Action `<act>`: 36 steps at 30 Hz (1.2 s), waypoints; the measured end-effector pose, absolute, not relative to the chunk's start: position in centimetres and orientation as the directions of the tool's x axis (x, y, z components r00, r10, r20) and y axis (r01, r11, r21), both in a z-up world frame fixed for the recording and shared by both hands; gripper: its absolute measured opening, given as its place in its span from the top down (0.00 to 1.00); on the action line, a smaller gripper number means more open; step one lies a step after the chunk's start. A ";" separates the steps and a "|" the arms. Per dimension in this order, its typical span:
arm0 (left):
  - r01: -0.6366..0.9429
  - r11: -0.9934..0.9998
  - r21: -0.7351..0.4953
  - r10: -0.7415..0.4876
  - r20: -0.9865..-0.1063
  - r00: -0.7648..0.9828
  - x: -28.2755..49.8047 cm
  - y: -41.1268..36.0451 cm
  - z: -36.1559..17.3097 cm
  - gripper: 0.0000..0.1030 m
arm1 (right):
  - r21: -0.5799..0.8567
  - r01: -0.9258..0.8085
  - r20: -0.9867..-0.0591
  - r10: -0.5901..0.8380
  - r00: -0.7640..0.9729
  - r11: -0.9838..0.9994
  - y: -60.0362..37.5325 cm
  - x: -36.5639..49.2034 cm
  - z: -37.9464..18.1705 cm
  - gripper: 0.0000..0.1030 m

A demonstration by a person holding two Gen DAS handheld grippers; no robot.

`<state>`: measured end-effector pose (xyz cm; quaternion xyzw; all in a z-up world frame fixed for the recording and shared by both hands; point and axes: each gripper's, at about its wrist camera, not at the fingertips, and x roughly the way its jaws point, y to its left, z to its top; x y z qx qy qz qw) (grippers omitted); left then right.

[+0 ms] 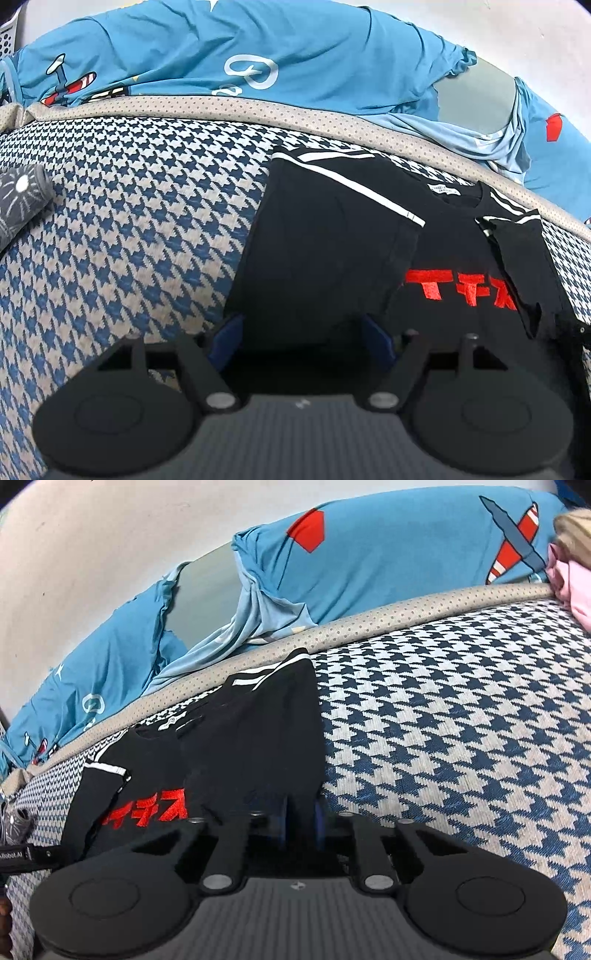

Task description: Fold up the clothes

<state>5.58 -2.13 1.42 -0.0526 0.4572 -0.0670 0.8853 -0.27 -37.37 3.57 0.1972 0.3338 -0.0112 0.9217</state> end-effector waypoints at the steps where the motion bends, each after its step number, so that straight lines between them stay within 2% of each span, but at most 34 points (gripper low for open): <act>1: 0.070 0.985 -0.155 -0.167 -0.802 0.573 5.6 -2.1 1.4 0.32 | 0.357 0.147 -0.619 0.115 0.777 0.922 -37.3 -0.3 3.7 0.89; 7: 0.068 0.985 -0.156 -0.166 -0.801 0.575 5.5 -2.0 1.5 0.32 | 0.375 0.114 -0.589 0.142 0.795 0.920 -36.6 -0.2 4.8 0.90; 12: 0.065 0.985 -0.162 -0.170 -0.801 0.574 5.5 -1.8 1.6 0.32 | 0.399 0.154 -0.618 0.141 0.774 0.904 -37.3 0.3 3.8 0.82; 17: 0.051 0.986 -0.161 -0.161 -0.799 0.579 5.5 -1.4 1.8 0.31 | 0.376 0.137 -0.606 0.131 0.784 0.916 -36.8 0.2 3.5 0.80; 20: 0.032 0.986 -0.164 -0.151 -0.797 0.585 5.5 -0.8 1.9 0.30 | 0.355 0.123 -0.599 0.124 0.791 0.927 -36.3 0.2 3.8 0.91; 36: -0.016 0.983 -0.181 -0.136 -0.787 0.601 5.4 1.2 2.5 0.29 | 0.317 -0.023 -0.468 0.178 0.866 0.948 -30.2 -0.5 8.4 0.92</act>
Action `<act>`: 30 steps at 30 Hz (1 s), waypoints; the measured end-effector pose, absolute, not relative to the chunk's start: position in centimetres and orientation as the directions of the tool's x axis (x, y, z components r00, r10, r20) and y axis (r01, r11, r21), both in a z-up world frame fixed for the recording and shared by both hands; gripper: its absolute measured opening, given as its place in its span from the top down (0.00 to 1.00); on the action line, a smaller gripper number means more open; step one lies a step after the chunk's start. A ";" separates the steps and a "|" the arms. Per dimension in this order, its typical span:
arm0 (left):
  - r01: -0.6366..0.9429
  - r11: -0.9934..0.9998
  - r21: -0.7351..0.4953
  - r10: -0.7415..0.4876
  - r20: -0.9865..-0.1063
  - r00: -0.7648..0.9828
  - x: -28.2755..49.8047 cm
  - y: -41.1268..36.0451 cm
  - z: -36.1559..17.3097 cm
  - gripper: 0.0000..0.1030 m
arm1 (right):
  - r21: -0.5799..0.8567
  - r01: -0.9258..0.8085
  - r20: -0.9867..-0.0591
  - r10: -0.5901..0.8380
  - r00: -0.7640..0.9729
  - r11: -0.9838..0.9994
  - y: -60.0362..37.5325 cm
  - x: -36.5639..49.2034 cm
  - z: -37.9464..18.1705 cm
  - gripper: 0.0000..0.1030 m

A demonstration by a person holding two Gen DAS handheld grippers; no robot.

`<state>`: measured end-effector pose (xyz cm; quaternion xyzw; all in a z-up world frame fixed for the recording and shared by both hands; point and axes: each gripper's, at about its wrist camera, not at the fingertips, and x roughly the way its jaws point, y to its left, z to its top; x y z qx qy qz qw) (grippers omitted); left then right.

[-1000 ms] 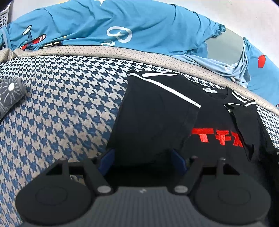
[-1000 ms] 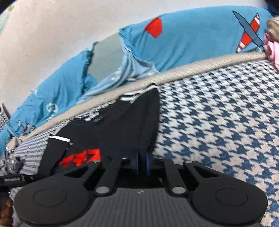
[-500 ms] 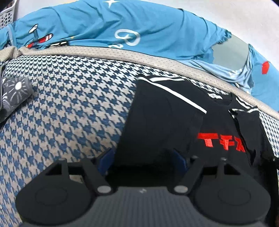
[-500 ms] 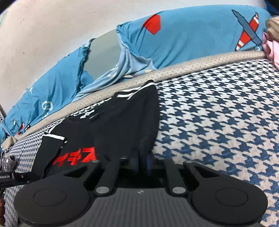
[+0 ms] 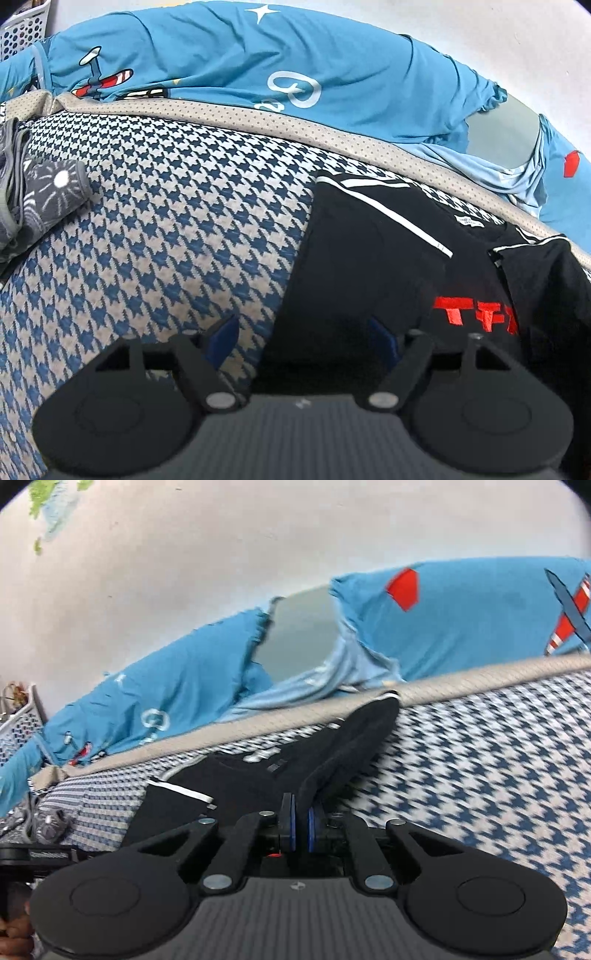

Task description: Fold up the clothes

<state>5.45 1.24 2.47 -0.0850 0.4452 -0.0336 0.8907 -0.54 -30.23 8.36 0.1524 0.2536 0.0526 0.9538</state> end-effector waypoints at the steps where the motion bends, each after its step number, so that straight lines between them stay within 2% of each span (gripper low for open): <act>1: -0.020 0.983 -0.182 -0.134 -0.787 0.602 5.4 1.4 2.5 0.29 | 0.319 -0.037 -0.459 0.189 0.868 0.947 -29.7 -0.4 8.7 0.92; 13: -0.096 0.973 -0.208 -0.109 -0.790 0.604 5.4 4.8 2.7 0.29 | 0.290 -0.198 -0.418 0.310 0.854 0.936 -21.2 1.3 9.8 0.92; 17: -0.134 0.965 -0.225 -0.100 -0.791 0.604 5.4 6.2 2.8 0.29 | 0.228 -0.263 -0.425 0.339 0.840 0.938 -17.8 1.9 9.7 0.92; 27: -0.230 0.937 -0.261 -0.075 -0.796 0.600 5.5 10.1 3.1 0.28 | 0.029 -0.431 -0.510 0.384 0.770 0.902 -8.3 3.3 5.7 0.92; 30: -0.244 0.933 -0.264 -0.070 -0.799 0.597 5.5 10.7 3.0 0.28 | 0.012 -0.445 -0.546 0.378 0.747 0.896 -6.9 3.7 4.1 0.91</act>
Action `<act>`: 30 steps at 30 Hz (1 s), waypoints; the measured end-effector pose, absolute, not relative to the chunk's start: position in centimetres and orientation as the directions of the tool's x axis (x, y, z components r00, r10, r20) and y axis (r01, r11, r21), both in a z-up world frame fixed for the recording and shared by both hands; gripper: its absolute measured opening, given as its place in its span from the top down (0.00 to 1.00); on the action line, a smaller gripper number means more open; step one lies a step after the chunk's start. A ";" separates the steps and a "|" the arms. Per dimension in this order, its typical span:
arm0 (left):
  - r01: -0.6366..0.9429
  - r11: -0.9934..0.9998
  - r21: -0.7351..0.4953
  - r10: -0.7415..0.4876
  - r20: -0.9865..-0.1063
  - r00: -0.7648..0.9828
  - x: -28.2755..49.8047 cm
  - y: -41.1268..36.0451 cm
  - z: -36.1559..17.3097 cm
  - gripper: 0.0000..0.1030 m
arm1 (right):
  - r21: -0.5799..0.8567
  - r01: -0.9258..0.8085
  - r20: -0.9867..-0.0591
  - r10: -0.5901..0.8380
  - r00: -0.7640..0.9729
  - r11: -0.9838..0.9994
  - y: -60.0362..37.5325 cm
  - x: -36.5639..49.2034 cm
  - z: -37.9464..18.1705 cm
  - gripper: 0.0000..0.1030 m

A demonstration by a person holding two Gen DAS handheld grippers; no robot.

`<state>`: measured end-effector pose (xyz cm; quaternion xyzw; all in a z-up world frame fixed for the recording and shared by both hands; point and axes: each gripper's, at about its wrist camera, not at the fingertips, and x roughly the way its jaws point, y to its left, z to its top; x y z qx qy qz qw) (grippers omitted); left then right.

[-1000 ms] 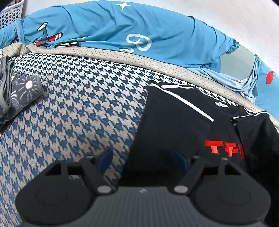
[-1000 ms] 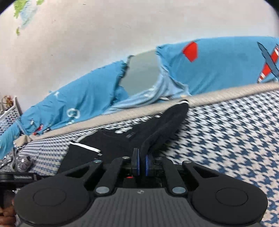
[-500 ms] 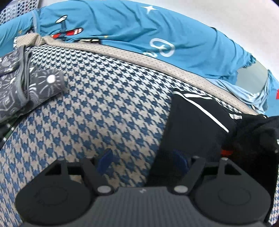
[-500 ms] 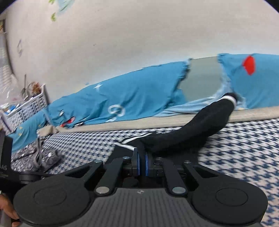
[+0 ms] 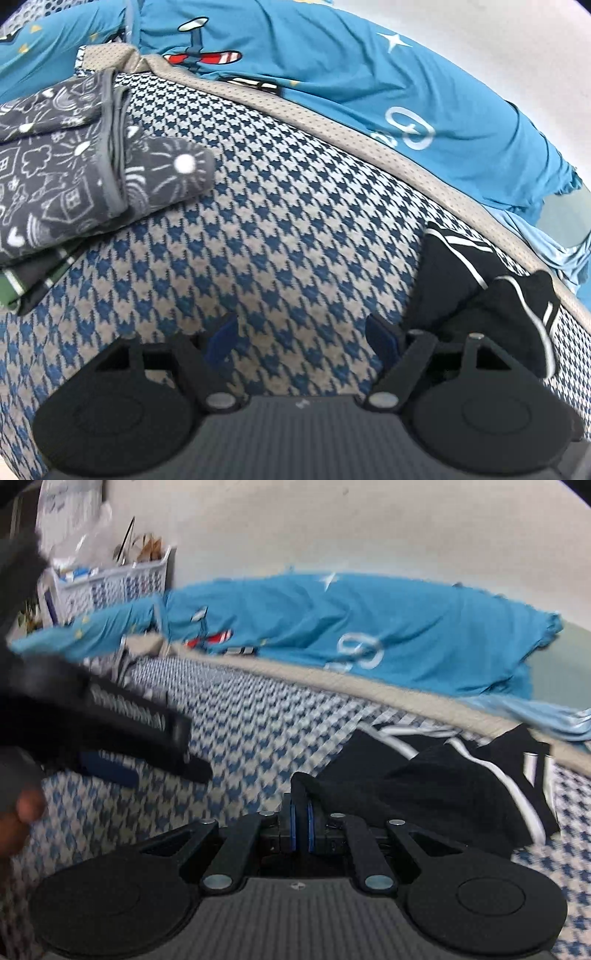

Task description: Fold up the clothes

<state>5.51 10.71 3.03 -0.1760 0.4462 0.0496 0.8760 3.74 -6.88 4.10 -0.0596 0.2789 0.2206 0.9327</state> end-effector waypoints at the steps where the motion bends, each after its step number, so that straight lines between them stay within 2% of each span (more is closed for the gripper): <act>1: -0.248 0.931 -0.267 -0.071 -0.801 0.595 5.5 10.8 3.0 0.28 | 0.018 -0.443 -0.558 0.376 0.739 0.896 -6.8 4.0 3.6 0.89; 3: -0.250 0.930 -0.270 -0.074 -0.803 0.592 5.6 10.9 2.9 0.28 | 0.033 -0.445 -0.567 0.384 0.729 0.895 -6.7 4.3 3.1 0.87; 9: -0.233 0.934 -0.271 -0.084 -0.799 0.595 5.6 10.4 3.0 0.28 | 0.094 -0.461 -0.558 0.430 0.709 0.882 -7.5 3.9 4.1 0.69; 12: -0.225 0.937 -0.267 -0.083 -0.796 0.599 5.5 10.2 3.1 0.27 | 0.111 -0.460 -0.559 0.438 0.704 0.881 -8.1 2.9 5.2 0.66; 20: -0.190 0.945 -0.268 -0.103 -0.791 0.603 5.0 9.4 3.2 0.27 | 0.111 -0.444 -0.571 0.423 0.704 0.889 -11.2 -0.2 6.9 0.63; 30: -0.125 0.960 -0.250 -0.130 -0.796 0.592 4.8 6.9 2.8 0.27 | 0.143 -0.226 -0.635 0.265 0.725 0.963 -16.3 0.7 5.7 0.63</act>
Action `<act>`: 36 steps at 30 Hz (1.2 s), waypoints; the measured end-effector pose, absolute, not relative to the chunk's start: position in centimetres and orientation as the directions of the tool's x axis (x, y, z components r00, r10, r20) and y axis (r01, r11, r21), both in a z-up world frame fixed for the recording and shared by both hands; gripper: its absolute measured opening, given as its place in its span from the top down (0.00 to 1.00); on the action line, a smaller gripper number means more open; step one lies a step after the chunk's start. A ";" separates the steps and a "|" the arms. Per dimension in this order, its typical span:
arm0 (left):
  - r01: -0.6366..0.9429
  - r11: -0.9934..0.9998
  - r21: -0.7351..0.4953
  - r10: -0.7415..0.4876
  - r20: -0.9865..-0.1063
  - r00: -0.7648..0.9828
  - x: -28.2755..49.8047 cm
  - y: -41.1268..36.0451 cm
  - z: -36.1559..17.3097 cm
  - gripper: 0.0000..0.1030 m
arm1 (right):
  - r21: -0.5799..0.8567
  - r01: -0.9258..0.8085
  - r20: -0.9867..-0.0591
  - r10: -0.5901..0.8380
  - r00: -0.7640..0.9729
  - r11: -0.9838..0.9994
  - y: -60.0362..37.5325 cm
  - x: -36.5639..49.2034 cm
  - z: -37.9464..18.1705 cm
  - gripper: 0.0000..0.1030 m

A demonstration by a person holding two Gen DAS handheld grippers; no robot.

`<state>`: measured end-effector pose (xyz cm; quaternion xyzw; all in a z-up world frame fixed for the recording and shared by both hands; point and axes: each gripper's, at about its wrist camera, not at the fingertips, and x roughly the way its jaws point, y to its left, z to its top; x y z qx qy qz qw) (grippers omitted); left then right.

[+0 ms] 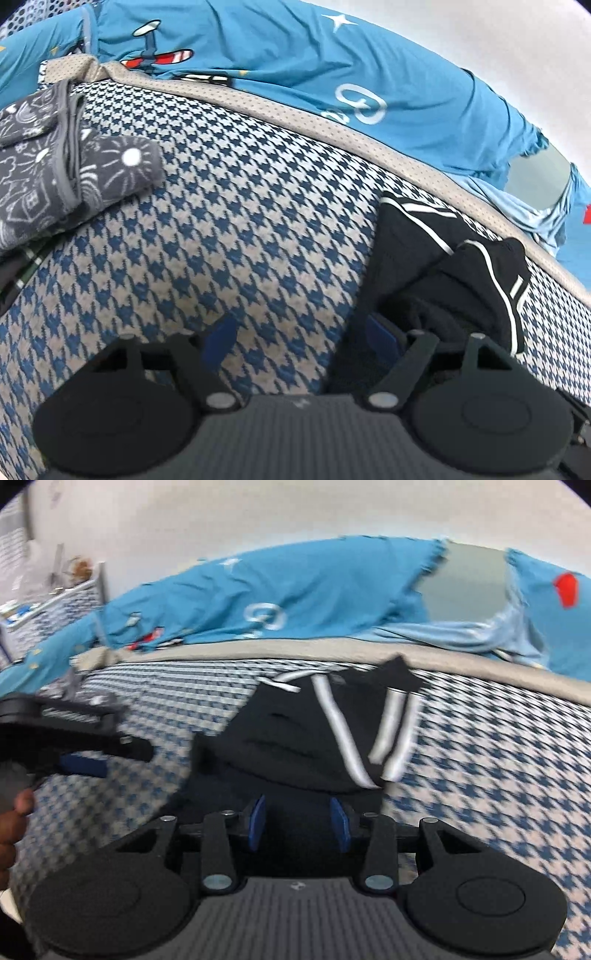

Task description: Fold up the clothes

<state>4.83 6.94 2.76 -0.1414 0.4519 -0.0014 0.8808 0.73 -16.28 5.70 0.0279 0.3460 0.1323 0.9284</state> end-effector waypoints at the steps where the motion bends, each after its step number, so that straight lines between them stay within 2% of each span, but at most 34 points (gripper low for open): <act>1: -0.117 0.961 -0.250 -0.135 -0.797 0.589 4.8 6.7 2.7 0.27 | 0.154 -0.216 -0.635 0.264 0.726 0.964 -16.7 0.9 5.6 0.63; 5: -0.089 0.966 -0.241 -0.147 -0.802 0.580 4.9 5.5 2.5 0.26 | 0.222 -0.181 -0.625 0.282 0.728 0.958 -18.1 1.6 5.0 0.63; 11: -0.074 0.971 -0.229 -0.147 -0.806 0.573 5.0 4.7 2.2 0.26 | 0.411 -0.115 -0.580 0.357 0.732 0.904 -20.1 2.7 4.3 0.62; 20: -0.063 0.974 -0.218 -0.147 -0.818 0.557 5.0 4.2 1.6 0.26 | 0.482 -0.061 -0.540 0.351 0.765 0.874 -20.6 2.9 3.3 0.63; 22: -0.062 0.974 -0.216 -0.147 -0.819 0.555 5.0 4.1 1.5 0.26 | 0.479 -0.064 -0.527 0.345 0.777 0.875 -20.4 3.1 3.4 0.69; 24: -0.062 0.975 -0.214 -0.145 -0.820 0.553 5.0 4.1 1.5 0.25 | 0.484 -0.072 -0.515 0.350 0.783 0.872 -20.3 3.3 3.5 0.82; 26: -0.062 0.975 -0.213 -0.145 -0.822 0.552 5.0 4.1 1.5 0.25 | 0.485 -0.088 -0.501 0.358 0.788 0.870 -20.0 3.4 3.9 0.89; 36: -0.088 0.971 -0.221 -0.139 -0.828 0.544 5.0 5.1 1.3 0.25 | 0.458 -0.165 -0.392 0.365 0.845 0.874 -17.9 4.0 7.5 0.91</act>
